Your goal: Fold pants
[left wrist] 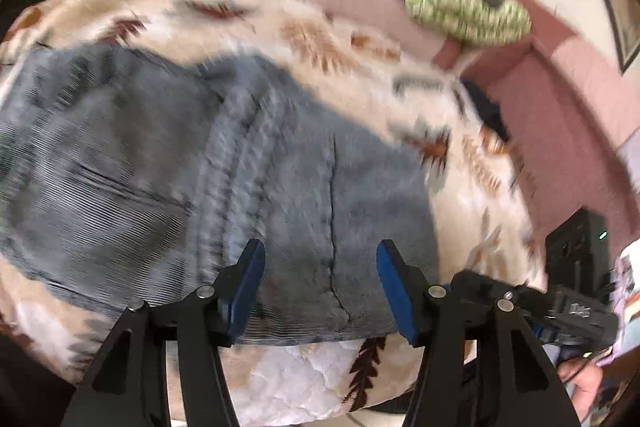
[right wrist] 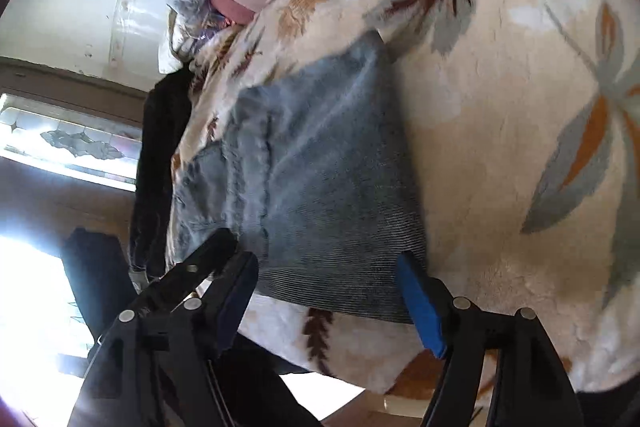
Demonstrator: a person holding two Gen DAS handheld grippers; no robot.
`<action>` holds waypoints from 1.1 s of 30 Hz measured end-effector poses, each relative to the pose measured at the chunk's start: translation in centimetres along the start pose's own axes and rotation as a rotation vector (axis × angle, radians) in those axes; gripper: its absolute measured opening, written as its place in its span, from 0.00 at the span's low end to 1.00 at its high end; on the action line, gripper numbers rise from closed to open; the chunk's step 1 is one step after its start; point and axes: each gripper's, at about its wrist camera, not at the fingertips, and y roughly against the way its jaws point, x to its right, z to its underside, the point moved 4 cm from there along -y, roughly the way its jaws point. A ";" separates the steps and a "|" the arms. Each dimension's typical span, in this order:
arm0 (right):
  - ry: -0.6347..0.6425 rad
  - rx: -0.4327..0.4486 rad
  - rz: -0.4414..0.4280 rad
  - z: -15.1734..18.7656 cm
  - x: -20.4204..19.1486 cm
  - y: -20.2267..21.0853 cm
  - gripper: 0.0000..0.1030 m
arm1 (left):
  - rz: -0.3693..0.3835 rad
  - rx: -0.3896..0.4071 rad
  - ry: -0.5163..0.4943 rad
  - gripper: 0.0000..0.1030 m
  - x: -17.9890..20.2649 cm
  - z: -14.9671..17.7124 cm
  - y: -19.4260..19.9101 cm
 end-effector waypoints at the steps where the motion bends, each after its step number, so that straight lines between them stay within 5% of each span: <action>1: 0.017 0.005 0.005 -0.1 -0.7 0.3 0.72 | 0.014 0.053 0.017 0.63 -0.8 -0.4 1.8; 4: 0.080 0.024 0.010 -0.6 -3.1 0.8 0.72 | -0.033 0.179 0.105 0.76 -4.6 -0.7 5.9; 8: 0.139 0.012 -0.055 -2.1 -7.2 -0.6 0.72 | -0.096 0.254 0.294 0.77 -11.3 -0.3 8.9; 13: 0.169 -0.013 -0.128 -5.9 -11.9 -6.1 0.72 | -0.160 0.230 0.420 0.77 -16.5 0.9 9.0; 16: 0.105 -0.079 -0.096 -7.9 -10.9 -11.8 0.73 | -0.161 0.212 0.449 0.77 -17.7 1.5 8.4; 18: 0.012 -0.163 -0.044 -7.8 -8.4 -15.4 0.73 | -0.149 0.193 0.468 0.77 -18.1 1.3 7.8; 23: 0.104 -0.101 -0.023 -7.2 -11.1 -12.7 0.73 | -0.063 0.198 0.527 0.77 -19.6 1.2 8.0; 26: 0.165 -0.095 -0.071 -6.2 -13.8 -11.6 0.73 | 0.020 0.199 0.624 0.77 -21.1 1.1 7.9; 33: 0.167 -0.201 -0.135 -4.1 -16.5 -15.7 0.73 | 0.058 0.224 0.780 0.77 -23.9 2.0 8.0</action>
